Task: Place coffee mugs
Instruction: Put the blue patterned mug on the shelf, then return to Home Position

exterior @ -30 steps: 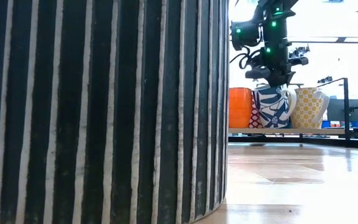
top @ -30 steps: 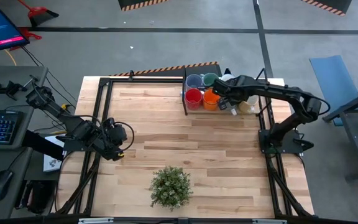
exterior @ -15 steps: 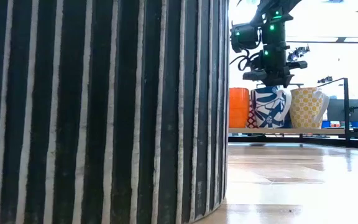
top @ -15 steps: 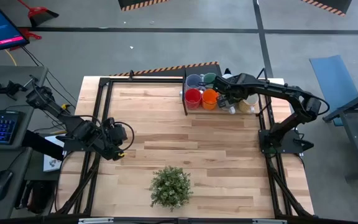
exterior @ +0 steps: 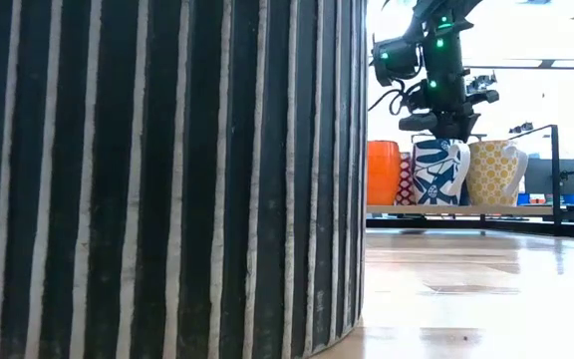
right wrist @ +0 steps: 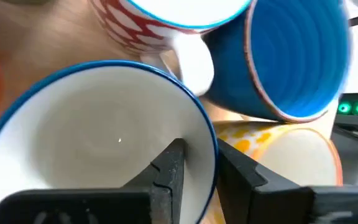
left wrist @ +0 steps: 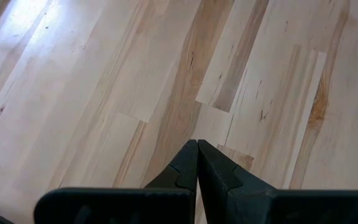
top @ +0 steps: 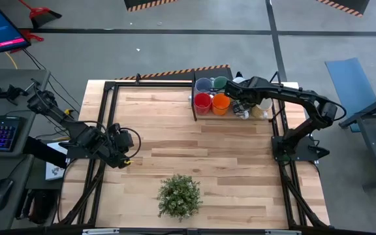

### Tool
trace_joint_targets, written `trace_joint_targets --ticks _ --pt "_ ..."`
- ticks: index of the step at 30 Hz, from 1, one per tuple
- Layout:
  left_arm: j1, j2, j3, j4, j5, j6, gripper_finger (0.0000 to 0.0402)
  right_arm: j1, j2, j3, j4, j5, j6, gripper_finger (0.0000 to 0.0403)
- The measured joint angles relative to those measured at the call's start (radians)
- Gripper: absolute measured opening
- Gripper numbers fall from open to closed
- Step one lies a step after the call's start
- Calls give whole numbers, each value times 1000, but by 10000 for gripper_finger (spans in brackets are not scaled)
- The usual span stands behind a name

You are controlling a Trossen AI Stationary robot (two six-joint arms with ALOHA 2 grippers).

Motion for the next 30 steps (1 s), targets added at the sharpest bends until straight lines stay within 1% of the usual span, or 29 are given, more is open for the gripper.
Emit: trace_joint_targets --ticks 5,9,14,16,18,19,21,24,26,30 --pt "0 0 0 1 0 0 0 0 -3 35 -8 1 -16 69" --pt "0 0 0 2 0 0 0 0 -3 94 -25 2 -37 70" --pt "0 0 0 2 0 -1 0 2 -4 194 -116 15 -31 70" --pt "0 0 0 2 0 -1 0 11 -4 241 -144 -52 -21 70" --pt "0 0 0 2 0 -1 0 28 -4 282 -144 -162 -27 69" --pt "0 0 0 2 0 -1 0 41 -5 296 -136 -212 -38 69" --pt "0 0 0 2 -1 -1 0 72 -5 310 -102 -265 -52 69" --pt "0 0 0 2 -18 -1 0 125 -5 306 -5 -268 -43 69" --pt "0 0 0 2 -29 0 0 160 -1 297 73 -258 -48 68" --pt "0 0 0 3 -34 0 0 208 27 292 196 -155 -64 68"
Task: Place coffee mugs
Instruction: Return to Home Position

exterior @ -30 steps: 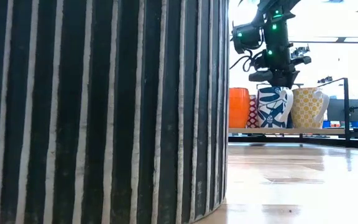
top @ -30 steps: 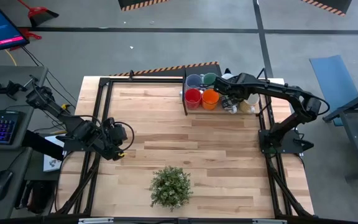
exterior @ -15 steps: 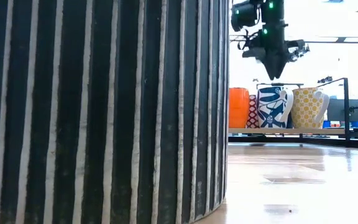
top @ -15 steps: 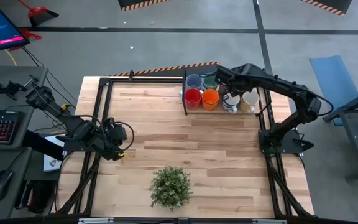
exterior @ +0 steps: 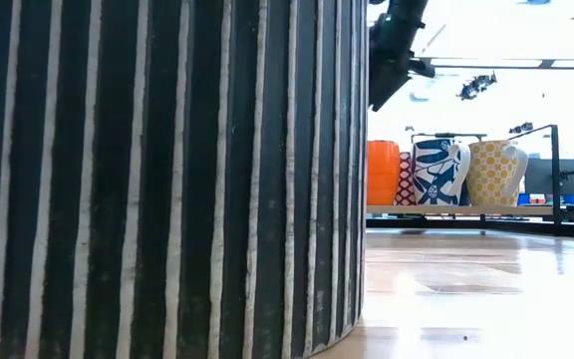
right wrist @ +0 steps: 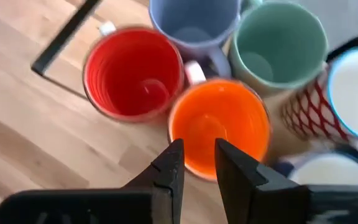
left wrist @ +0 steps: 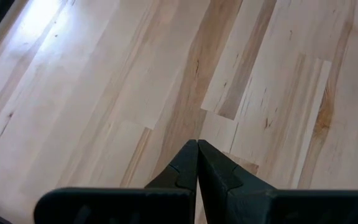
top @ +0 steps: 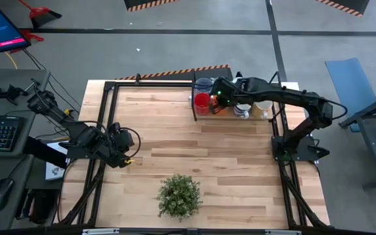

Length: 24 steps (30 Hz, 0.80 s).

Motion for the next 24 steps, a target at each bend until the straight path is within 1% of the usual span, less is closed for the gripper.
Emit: trace_joint_targets --ticks 2,6,10,13,16,20,24 --pt "0 0 0 0 -1 0 0 0 22 0 31 1 -12 68" --pt "0 0 0 1 -2 -3 0 9 75 -1 58 -37 -13 68" --pt "0 0 0 0 -1 -44 0 54 88 -1 44 -24 -31 68" --pt "0 0 0 -2 6 -49 0 93 62 -2 33 18 -19 68" --pt "0 0 0 -4 10 -19 0 158 5 -1 35 58 -9 68" --pt "0 0 0 -4 33 27 0 276 -48 -1 10 63 -44 68" --pt "0 0 0 -4 40 55 0 382 -68 -1 -2 95 -124 68"
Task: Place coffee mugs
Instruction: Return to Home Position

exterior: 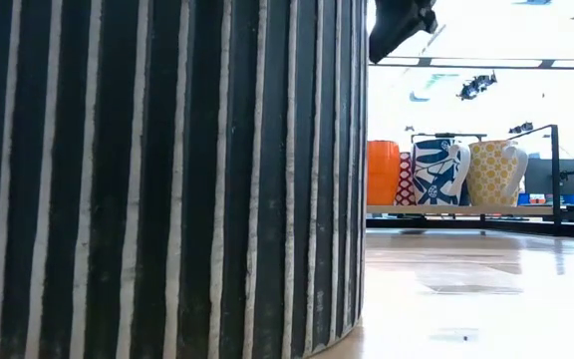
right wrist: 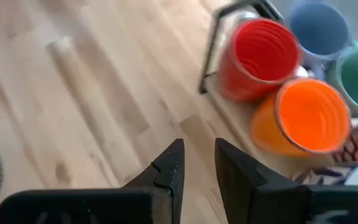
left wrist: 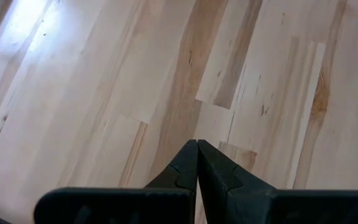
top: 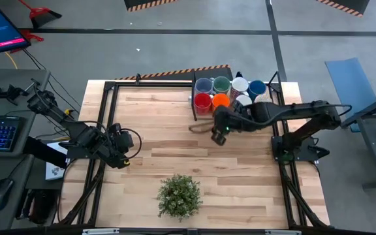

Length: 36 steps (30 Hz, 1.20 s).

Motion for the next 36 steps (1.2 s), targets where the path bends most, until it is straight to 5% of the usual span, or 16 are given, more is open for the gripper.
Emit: trace_joint_targets --ticks 12,20,26,36 --pt "0 0 0 0 0 7 0 154 1 -5 199 0 -259 68" --pt "0 0 0 0 0 7 0 159 -61 -316 503 -137 -421 68" --pt "0 0 0 1 0 7 0 150 -276 -653 721 -185 -375 68" --pt "0 0 0 2 0 7 0 204 -841 -1171 1090 -190 -325 68"
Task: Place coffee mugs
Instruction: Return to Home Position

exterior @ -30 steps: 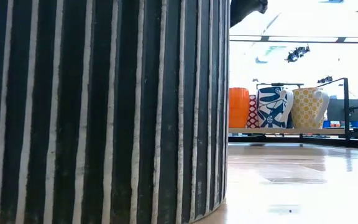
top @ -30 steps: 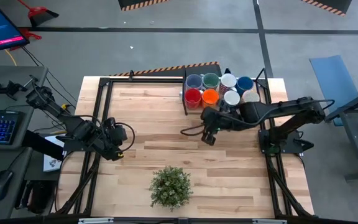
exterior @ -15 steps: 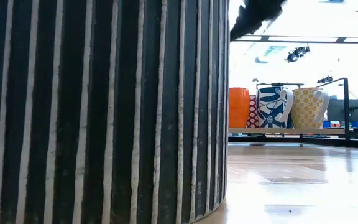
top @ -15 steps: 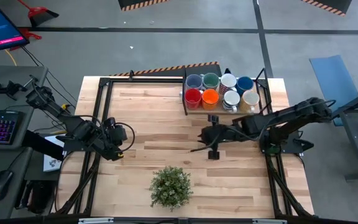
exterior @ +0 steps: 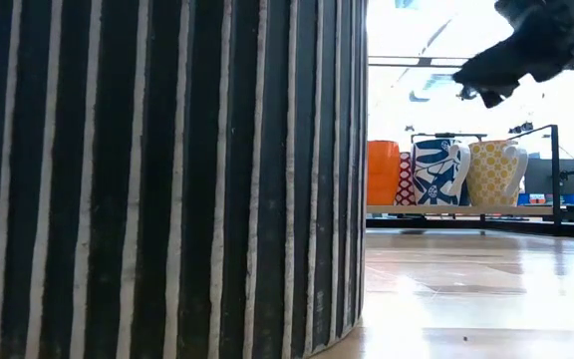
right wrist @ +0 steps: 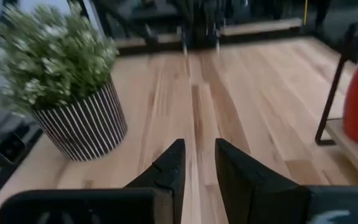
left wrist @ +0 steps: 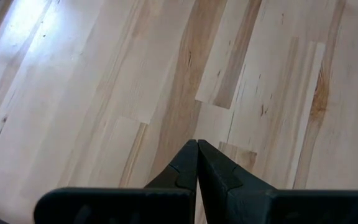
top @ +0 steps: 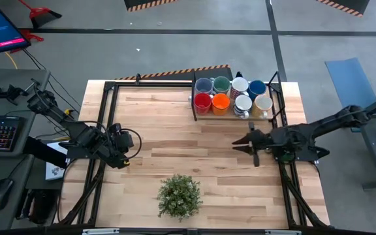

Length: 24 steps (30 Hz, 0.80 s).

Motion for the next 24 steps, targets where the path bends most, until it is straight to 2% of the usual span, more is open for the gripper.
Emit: trace_joint_targets --ticks 5,10,17,20,24 --pt "0 0 0 0 0 0 0 7 -269 -178 54 14 -7 68" --pt "0 0 0 0 0 0 0 7 -429 -251 53 13 -56 68" --pt "0 0 0 0 0 0 0 -34 -587 -300 56 -4 -167 68" --pt "0 0 0 -1 0 0 0 -93 -648 -309 15 -62 -135 68" --pt "0 0 0 0 0 0 0 -187 -646 -309 4 -180 -110 68"
